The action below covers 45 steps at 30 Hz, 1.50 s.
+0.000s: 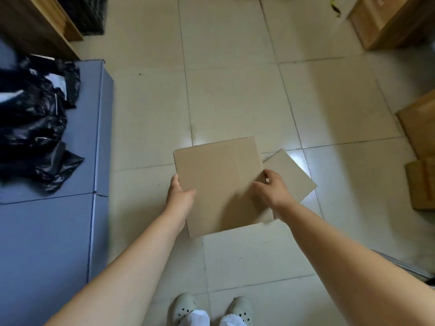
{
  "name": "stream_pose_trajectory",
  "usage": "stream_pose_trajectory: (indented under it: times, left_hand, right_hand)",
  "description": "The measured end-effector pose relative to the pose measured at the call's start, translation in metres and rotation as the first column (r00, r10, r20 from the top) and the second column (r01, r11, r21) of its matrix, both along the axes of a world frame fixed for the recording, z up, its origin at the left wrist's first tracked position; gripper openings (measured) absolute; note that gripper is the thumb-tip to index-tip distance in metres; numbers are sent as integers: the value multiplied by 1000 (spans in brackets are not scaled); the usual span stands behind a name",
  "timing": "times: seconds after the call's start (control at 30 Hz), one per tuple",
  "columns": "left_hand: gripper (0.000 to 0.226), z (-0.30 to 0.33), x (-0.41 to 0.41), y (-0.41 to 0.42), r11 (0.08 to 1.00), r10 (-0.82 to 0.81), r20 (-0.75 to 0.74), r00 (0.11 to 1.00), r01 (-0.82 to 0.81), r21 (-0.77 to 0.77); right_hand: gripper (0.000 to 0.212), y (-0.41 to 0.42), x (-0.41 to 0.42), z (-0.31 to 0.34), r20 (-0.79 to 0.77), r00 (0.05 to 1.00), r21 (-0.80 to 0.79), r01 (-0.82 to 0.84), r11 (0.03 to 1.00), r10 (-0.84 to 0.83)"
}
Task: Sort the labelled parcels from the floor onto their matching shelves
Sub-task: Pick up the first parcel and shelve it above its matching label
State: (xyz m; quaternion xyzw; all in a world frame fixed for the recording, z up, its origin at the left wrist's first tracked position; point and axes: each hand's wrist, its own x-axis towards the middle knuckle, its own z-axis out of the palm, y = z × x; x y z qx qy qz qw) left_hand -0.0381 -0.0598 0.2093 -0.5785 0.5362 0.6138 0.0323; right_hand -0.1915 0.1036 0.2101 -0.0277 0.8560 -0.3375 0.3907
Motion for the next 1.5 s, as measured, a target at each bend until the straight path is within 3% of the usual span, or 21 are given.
stream_pose_trajectory:
  times: [0.33,0.4,0.5,0.7,0.83,0.93,1.03,1.23,1.33,1.5]
  left_hand:
    - [66,232,-1,3,998,-36,-180,983,27,-52]
    - [63,275,3,6,998,-38,-217,975,25,-61]
    - [60,333,12,10,997,-42,-258,965,23,-75]
    - [69,441,31,8,990,-80,-254,964,48,-132]
    - [66,496,46,0,976,-151,-251,956,104,-192]
    - [63,536,55,-4,969,-166,-311,936,97,-227]
    - [55,569,62,-6,954,-175,-368,913,65,-293]
    - [36,607,83,-8,948,-109,-500,859,-62,-313]
    - [19,617,91,-9,956,-20,-581,814,-155,-251]
    - [30,629,99,-12,943,94,-639,764,-274,-189]
  right_hand:
    - [3,18,20,253,-1,995,-155,101,983,-103]
    - [12,25,27,290,12,989,-194,146,970,-146]
    - [4,35,36,342,12,983,-234,179,956,-181]
    - [46,37,46,432,28,985,-306,170,937,-170]
    - [40,32,53,491,-16,987,-363,144,921,-161]
    - [19,28,58,529,-52,984,-411,136,901,-173]
    - [17,25,65,560,-64,983,-490,118,864,-170]
    - [45,24,74,594,-19,978,-565,160,809,-206]
    - [44,25,77,600,6,975,-607,181,774,-224]
    - [41,26,80,609,21,968,-644,203,737,-248]
